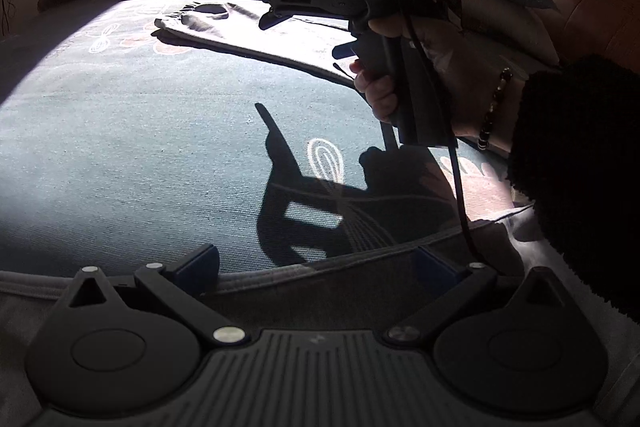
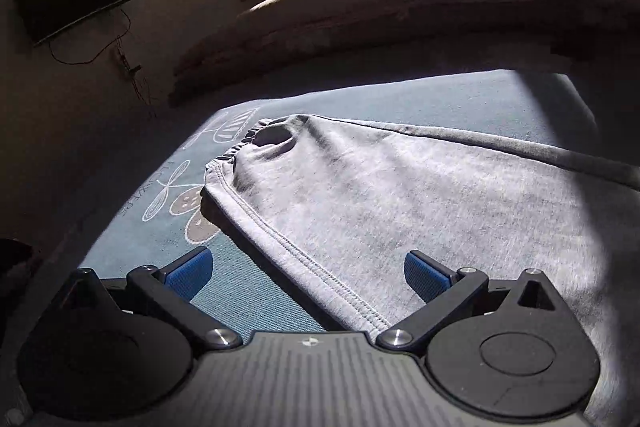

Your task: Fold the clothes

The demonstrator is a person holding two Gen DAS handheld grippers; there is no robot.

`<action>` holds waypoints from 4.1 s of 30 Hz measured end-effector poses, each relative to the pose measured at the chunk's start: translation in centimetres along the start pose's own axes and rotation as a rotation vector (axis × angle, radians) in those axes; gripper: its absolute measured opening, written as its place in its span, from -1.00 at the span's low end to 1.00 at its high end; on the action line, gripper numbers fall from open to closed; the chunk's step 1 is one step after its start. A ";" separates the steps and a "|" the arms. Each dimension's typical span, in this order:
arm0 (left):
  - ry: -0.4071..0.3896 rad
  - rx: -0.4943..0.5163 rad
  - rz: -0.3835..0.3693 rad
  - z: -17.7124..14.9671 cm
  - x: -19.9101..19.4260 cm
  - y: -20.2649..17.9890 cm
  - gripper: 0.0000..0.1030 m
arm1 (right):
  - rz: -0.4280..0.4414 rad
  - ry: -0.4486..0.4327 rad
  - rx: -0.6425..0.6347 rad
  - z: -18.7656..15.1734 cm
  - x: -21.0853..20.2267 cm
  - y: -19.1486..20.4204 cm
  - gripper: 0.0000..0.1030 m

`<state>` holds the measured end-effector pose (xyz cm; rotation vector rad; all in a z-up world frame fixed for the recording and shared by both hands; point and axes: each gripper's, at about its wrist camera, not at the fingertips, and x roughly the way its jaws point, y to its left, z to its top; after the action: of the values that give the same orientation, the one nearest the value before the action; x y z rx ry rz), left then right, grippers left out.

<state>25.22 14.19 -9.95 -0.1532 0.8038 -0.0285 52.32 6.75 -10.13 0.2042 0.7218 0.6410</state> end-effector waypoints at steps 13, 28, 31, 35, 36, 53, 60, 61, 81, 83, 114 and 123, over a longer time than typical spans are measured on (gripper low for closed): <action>-0.002 -0.013 -0.005 -0.3 -0.5 0.3 0.99 | 0.023 0.058 -0.029 -0.1 3.6 3.1 1.00; -0.141 -0.242 0.198 0.0 -2.2 4.9 0.99 | 0.224 0.088 -0.067 6.2 6.1 7.6 1.00; -0.153 -0.308 0.248 -0.1 -2.3 6.6 0.99 | 0.168 0.074 -0.117 7.0 10.1 9.2 1.00; -0.161 -0.358 0.249 -0.4 -2.5 7.9 0.99 | 0.071 0.057 -0.149 6.3 15.0 11.0 1.00; -0.163 -0.358 0.252 -0.4 -2.5 7.9 0.99 | 0.061 0.070 -0.162 5.9 16.0 11.4 1.00; -0.173 -0.344 0.241 0.0 -2.0 6.9 0.99 | 0.048 0.161 -0.271 3.7 15.7 14.2 1.00; -0.190 -0.322 0.211 0.2 -2.2 5.8 0.99 | 0.151 0.192 -0.105 6.2 9.2 11.8 1.00; -0.192 -0.318 0.200 0.2 -2.2 5.6 0.99 | 0.125 0.194 -0.098 6.7 7.6 11.0 1.00; -0.158 -0.231 0.138 0.9 0.0 0.7 0.99 | -0.331 0.032 0.351 4.9 -20.7 -23.0 1.00; -0.147 -0.209 0.138 1.0 0.6 0.1 0.99 | -0.321 0.050 0.396 3.6 -19.1 -25.0 1.00; -0.096 -0.175 0.121 0.9 1.9 -0.9 0.99 | -0.431 0.065 0.131 4.2 -18.4 -22.9 1.00; -0.081 -0.166 0.140 0.8 2.6 -1.3 0.99 | -0.664 0.198 0.053 1.1 -18.3 -25.5 1.00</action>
<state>27.64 12.79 -11.02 -0.2534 0.7339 0.1763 54.72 -24.53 -9.13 -0.0576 0.9363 0.0070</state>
